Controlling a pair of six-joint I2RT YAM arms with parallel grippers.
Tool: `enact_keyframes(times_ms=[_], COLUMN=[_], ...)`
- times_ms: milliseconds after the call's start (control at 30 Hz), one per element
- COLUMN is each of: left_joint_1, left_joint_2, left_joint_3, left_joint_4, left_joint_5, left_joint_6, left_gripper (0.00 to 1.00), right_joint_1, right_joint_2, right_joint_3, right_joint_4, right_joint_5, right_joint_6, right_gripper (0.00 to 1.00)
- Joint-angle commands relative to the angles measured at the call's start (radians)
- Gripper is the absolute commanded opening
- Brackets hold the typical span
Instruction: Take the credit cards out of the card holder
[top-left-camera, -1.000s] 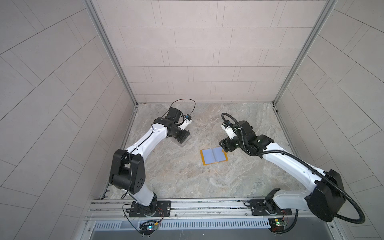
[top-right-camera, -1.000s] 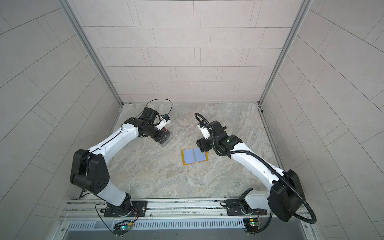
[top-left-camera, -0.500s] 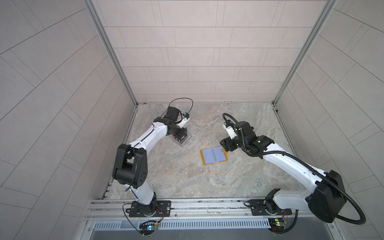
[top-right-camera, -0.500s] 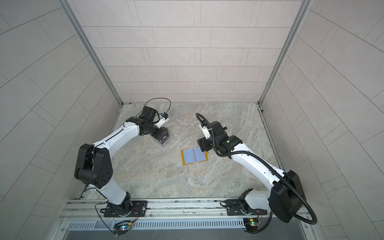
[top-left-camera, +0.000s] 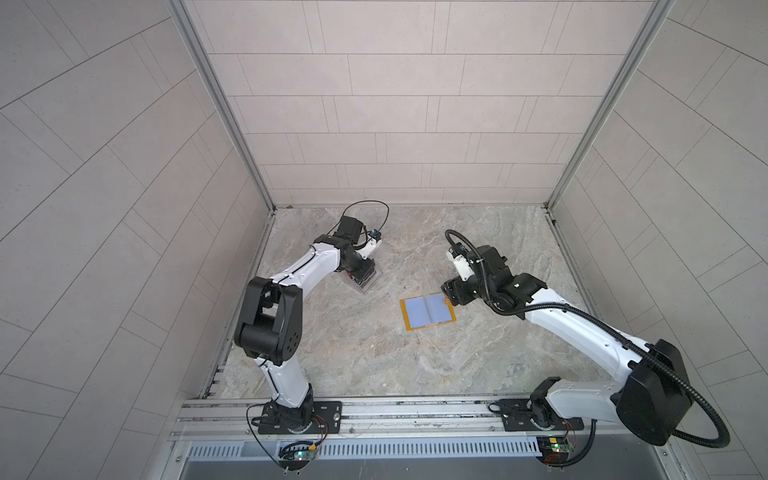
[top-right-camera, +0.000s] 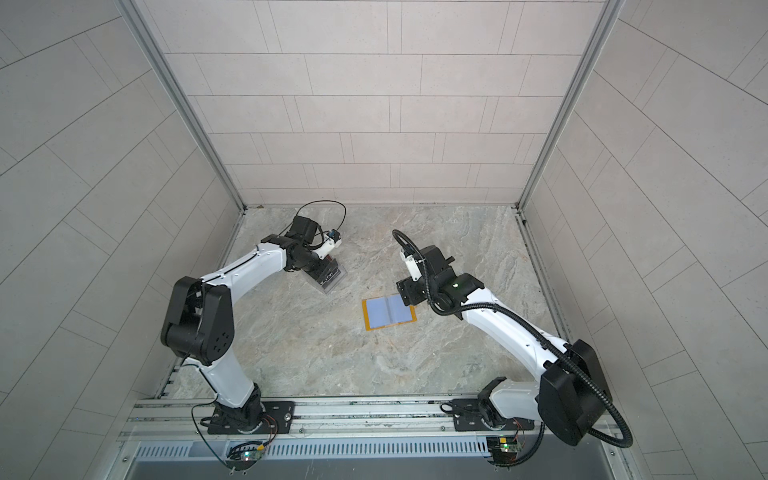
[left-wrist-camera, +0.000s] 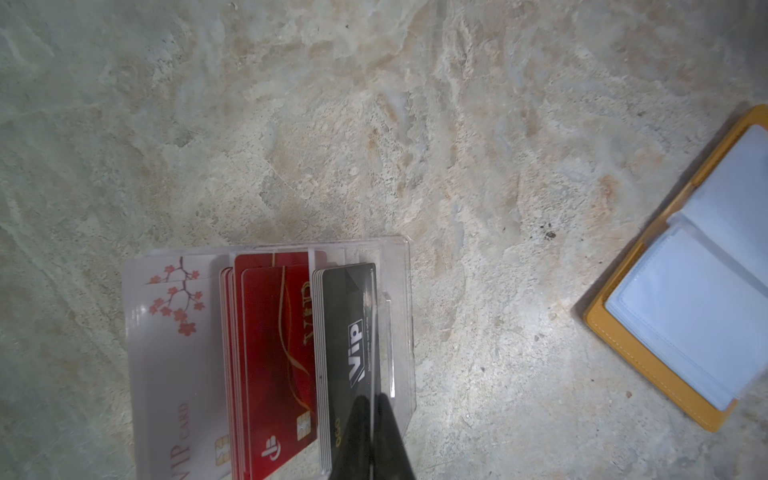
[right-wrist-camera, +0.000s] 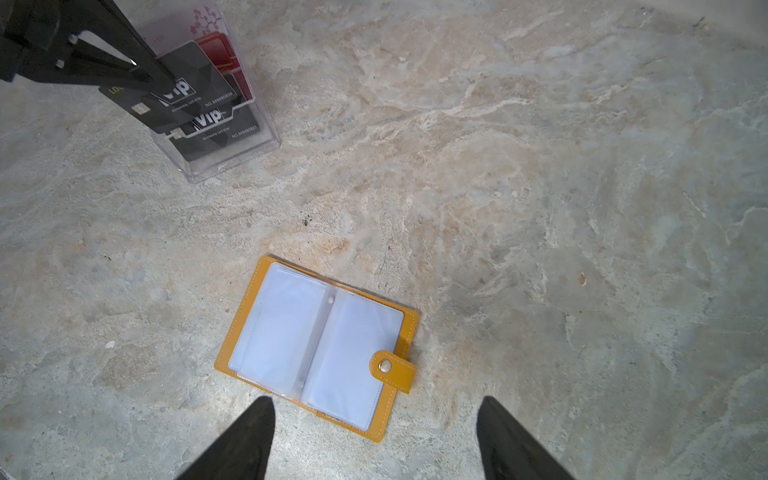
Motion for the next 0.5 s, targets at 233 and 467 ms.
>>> enact_keyframes(times_ms=[233, 467], left_joint_1=[0.005, 0.005], left_joint_2=[0.040, 0.064], left_joint_3=[0.033, 0.046], left_joint_4=[-0.015, -0.034], left_joint_5=[0.001, 0.038], left_joint_6=[0.013, 0.014], left_gripper=[0.00, 0.01], right_joint_1=[-0.006, -0.007], right_joint_2=[-0.016, -0.016], right_joint_3=[-0.004, -0.012], right_joint_4=[0.005, 0.008], right_joint_5=[0.018, 0.022], right_joint_6=[0.008, 0.005], right_gripper=[0.78, 0.78])
